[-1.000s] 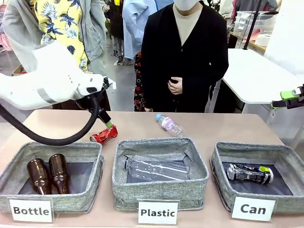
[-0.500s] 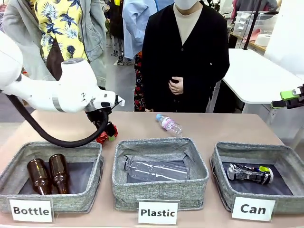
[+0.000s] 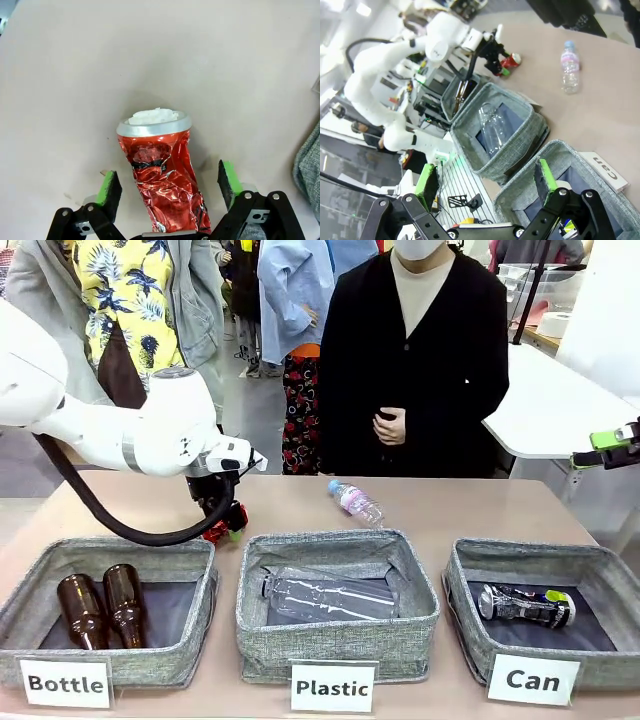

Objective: Sort the can waste into the basket.
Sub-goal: Pick up the can waste from the table and place it in the right Fabric basket.

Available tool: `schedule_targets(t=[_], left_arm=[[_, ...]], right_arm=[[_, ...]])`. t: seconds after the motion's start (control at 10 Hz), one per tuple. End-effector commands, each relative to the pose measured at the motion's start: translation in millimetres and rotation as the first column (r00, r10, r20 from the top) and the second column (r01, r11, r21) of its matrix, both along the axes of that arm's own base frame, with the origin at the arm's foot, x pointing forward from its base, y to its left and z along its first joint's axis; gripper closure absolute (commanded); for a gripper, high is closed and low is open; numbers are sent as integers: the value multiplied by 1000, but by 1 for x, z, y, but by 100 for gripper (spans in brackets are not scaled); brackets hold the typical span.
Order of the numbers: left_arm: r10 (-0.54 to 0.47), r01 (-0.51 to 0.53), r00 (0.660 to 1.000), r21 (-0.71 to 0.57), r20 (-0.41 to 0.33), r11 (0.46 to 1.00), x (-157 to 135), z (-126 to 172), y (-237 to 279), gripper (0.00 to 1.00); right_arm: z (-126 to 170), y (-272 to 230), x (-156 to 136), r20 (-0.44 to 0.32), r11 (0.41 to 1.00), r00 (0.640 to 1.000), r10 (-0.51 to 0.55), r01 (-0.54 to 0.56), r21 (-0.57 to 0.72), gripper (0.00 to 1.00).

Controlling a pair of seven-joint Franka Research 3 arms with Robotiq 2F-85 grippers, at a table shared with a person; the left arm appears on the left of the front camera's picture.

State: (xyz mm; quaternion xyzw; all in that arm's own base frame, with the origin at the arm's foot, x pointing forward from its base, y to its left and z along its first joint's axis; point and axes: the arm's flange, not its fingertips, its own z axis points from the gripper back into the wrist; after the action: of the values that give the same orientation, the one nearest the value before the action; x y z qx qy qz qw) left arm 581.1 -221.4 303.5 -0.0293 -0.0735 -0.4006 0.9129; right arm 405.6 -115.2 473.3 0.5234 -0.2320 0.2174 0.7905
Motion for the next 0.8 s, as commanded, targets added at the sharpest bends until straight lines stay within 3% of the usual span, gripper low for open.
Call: schedule_targets(t=[0.0,0.1,0.2,0.3,0.4,0.7], left_arm=[[18,-18,1000,8,-4,1000,2,1,-3,48],[24,-24,1000,9,-4,1000,2,0,-3,59],[20,-20,1000,13,-8,1000,3,0,-3,100],[16,-16,1000,21,1,1000,2,1,-4,65],[15,-15,1000,23,7,1000,2,2,-4,100],[16,-16,1000,11,21,1000,-1,6,-2,100]], right_arm=[[2,-2,-1,15,1000,1000,17,-17,-3,0],[2,-2,-1,15,1000,1000,17,-17,-3,0],[2,-2,-1,15,1000,1000,17,-17,-3,0],[2,-2,-1,15,1000,1000,17,-17,-3,0],[2,-2,-1,15,1000,1000,17,-17,-3,0],[2,-2,-1,15,1000,1000,17,-17,-3,0]])
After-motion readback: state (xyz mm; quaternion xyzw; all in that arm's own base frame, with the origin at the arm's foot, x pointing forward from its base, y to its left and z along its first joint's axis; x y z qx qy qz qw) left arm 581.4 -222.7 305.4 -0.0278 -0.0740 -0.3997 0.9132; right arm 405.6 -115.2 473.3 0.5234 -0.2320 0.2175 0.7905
